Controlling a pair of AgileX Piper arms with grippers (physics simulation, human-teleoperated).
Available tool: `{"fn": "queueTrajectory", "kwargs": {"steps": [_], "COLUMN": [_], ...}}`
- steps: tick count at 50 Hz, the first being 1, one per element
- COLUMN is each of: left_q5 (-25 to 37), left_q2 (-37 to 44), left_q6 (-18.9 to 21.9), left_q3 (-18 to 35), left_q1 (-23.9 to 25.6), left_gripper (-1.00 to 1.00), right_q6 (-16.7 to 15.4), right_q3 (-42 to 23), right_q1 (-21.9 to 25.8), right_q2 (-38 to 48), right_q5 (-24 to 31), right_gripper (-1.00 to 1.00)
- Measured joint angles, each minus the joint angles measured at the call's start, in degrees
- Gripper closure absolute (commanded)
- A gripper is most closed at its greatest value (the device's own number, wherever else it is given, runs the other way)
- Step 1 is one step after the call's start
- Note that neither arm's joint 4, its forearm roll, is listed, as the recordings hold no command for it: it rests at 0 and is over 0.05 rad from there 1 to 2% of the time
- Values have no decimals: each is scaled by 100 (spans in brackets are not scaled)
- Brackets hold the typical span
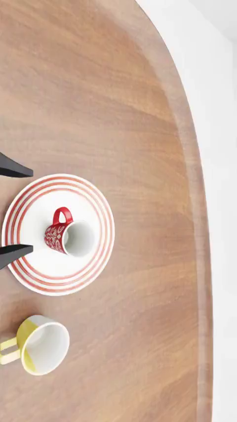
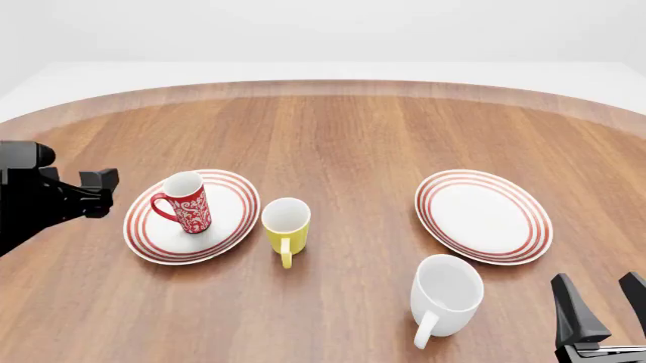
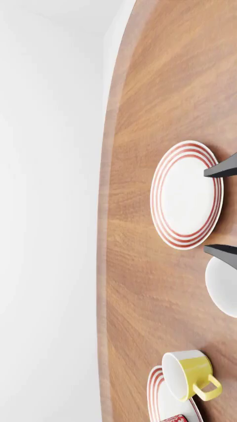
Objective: Put the red mug on the left plate.
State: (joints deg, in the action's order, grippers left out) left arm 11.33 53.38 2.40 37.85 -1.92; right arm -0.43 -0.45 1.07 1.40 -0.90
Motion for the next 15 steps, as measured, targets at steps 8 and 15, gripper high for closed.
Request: {"fn": "queueTrajectory", "kwargs": {"steps": [8, 15], "left_q5": [1282, 2178], "left_q2": [-1367, -2252], "left_q6": [104, 172], "left_q3": [662, 1190], "left_q1": [-89, -187], "left_gripper": [-100, -100], "right_q6": [0, 0], "right_q3": [0, 0], "right_q1": [0, 0], "right_q2": [0, 0], "right_q5": [0, 0], "right_gripper": [-100, -100]}}
